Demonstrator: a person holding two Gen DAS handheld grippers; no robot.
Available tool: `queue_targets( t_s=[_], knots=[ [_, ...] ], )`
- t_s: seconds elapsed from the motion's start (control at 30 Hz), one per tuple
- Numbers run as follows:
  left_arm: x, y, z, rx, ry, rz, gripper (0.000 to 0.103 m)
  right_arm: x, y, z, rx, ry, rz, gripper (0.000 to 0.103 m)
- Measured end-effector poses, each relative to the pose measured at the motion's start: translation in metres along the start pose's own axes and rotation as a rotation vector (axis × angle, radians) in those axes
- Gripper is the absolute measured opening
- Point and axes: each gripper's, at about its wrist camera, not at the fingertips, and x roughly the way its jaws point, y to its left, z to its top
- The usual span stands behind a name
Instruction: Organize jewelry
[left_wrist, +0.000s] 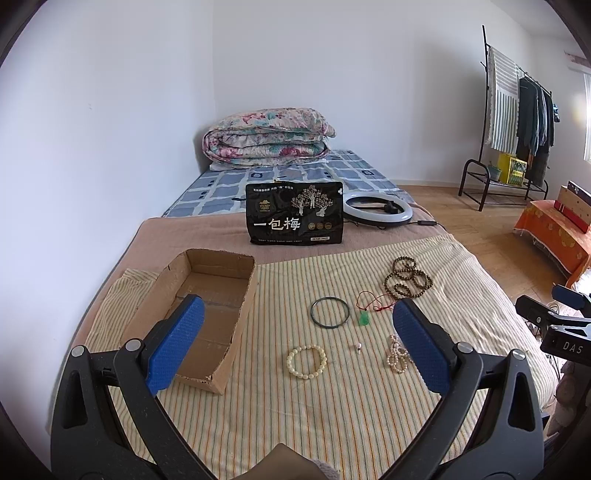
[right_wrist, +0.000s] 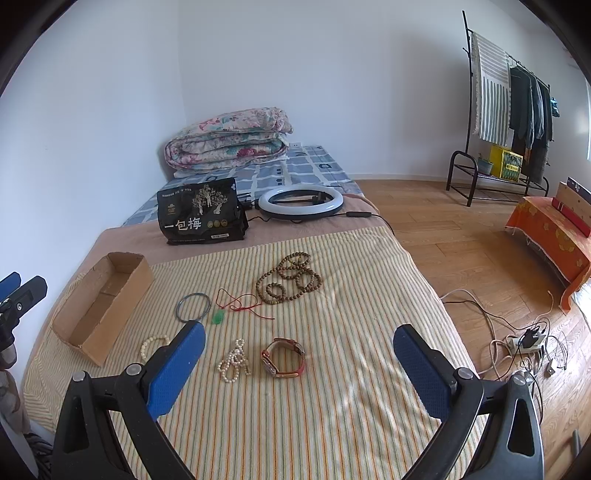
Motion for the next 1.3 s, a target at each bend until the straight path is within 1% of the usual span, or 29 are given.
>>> queue_targets(
  t_s=[0.23, 0.3, 1.03, 1.13, 1.3],
  knots=[
    [0.002, -0.004, 0.005, 0.001, 0.002, 0.001, 0.103, 0.000, 0.000, 0.000, 0.001, 0.001, 0.000, 0.103],
    [0.000, 0.001, -0.002, 0.000, -0.003, -0.001, 0.103, 0.000, 0.000, 0.000, 0.001, 0.001, 0.000, 0.103],
    [0.002, 0.001, -0.002, -0.005, 0.005, 0.001, 0.103, 0.002, 0.001, -0.004, 0.003, 0.011, 0.004, 0.103],
    [0.003, 0.001, -0.003, 0.001, 0.005, 0.008, 0.103, 0.004, 0.002, -0.005, -0.012, 0.016, -0.008, 0.103],
    [0.020, 0.007, -0.012, -0.005, 0.042, 0.013, 0.103, 0.012, -0.003, -0.009, -0.046, 0.057, -0.022, 0.103]
  ],
)
